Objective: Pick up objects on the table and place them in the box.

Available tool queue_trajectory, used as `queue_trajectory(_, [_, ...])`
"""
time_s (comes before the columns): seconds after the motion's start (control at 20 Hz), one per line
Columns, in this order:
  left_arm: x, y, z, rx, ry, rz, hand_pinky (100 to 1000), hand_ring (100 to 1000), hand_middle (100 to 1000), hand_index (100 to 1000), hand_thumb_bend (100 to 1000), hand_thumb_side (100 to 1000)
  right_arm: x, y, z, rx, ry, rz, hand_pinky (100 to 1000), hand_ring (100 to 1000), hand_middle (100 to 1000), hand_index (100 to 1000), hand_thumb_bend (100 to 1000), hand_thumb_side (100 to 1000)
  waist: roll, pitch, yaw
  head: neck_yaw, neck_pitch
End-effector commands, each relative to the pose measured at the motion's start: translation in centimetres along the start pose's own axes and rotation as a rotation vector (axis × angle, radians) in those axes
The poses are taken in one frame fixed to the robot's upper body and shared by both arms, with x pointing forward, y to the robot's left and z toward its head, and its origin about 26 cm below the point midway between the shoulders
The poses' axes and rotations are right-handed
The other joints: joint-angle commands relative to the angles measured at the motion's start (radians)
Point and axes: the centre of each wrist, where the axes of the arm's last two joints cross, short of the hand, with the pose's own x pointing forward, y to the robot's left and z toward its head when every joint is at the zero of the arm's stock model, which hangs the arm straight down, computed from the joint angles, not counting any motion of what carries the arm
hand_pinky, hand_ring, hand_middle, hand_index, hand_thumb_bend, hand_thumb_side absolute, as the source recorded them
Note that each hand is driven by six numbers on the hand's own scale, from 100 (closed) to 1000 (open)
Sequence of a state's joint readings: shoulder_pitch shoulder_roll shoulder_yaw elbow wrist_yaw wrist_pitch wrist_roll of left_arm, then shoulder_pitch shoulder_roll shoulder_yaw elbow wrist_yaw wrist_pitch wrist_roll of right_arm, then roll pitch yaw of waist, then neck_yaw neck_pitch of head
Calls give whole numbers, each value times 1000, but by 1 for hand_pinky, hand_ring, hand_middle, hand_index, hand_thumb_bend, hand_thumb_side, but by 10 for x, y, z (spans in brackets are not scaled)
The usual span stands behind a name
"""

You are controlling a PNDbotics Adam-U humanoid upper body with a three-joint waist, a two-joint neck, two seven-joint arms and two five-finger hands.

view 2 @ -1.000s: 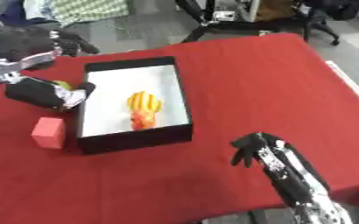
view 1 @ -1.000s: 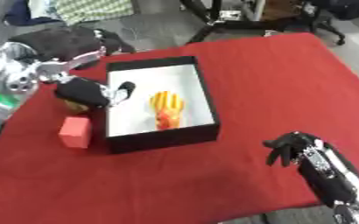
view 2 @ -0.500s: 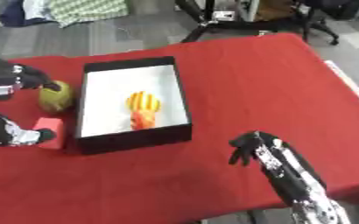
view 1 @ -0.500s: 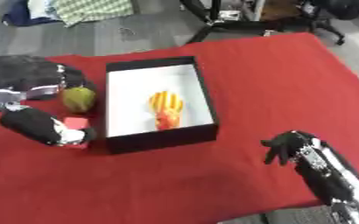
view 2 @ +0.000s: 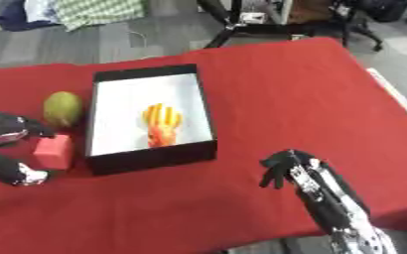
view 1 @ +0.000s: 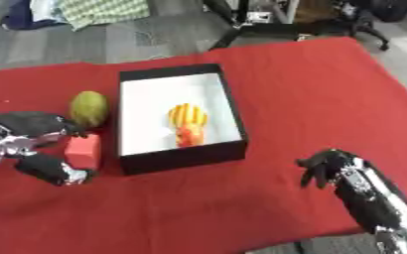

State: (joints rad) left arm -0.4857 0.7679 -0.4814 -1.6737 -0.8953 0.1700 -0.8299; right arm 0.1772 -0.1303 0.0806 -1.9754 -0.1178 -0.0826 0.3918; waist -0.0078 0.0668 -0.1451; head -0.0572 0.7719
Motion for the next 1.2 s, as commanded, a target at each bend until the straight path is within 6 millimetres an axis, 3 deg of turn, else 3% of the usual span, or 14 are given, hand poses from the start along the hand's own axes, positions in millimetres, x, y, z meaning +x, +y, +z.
queue_trajectory(0.05, [-9,5,-4,62,56,-24,852,810,852,939,354,646,6,-2,0,12,-10,24,880,491,302,610,100,740,7,-13,2,0,-2])
queue_trajectory(0.25, [-10,5,-7,138,110,-25,848,806,849,937,331,562,6,-2,0,10,-10,24,880,491,302,610,100,749,7,-12,2,-1,-2])
queue_trajectory(0.5, [-12,-2,-14,200,130,-18,846,799,842,934,327,546,6,-2,0,10,-10,24,880,491,302,610,100,747,7,-12,1,0,-2])
queue_trajectory(0.6, [-14,-5,-17,217,135,-16,850,803,847,938,340,554,6,-2,0,11,-10,24,880,491,302,610,100,742,7,-13,1,1,-2])
queue_trajectory(0.9, [-16,-21,-33,177,138,-40,849,788,824,924,392,441,6,-2,0,12,-11,24,880,491,302,610,100,741,7,-12,-1,2,-2])
queue_trajectory(1.2, [-14,-27,-40,202,164,-47,846,785,825,922,383,447,7,-2,0,9,-12,25,880,491,302,609,100,739,7,-10,0,1,-2])
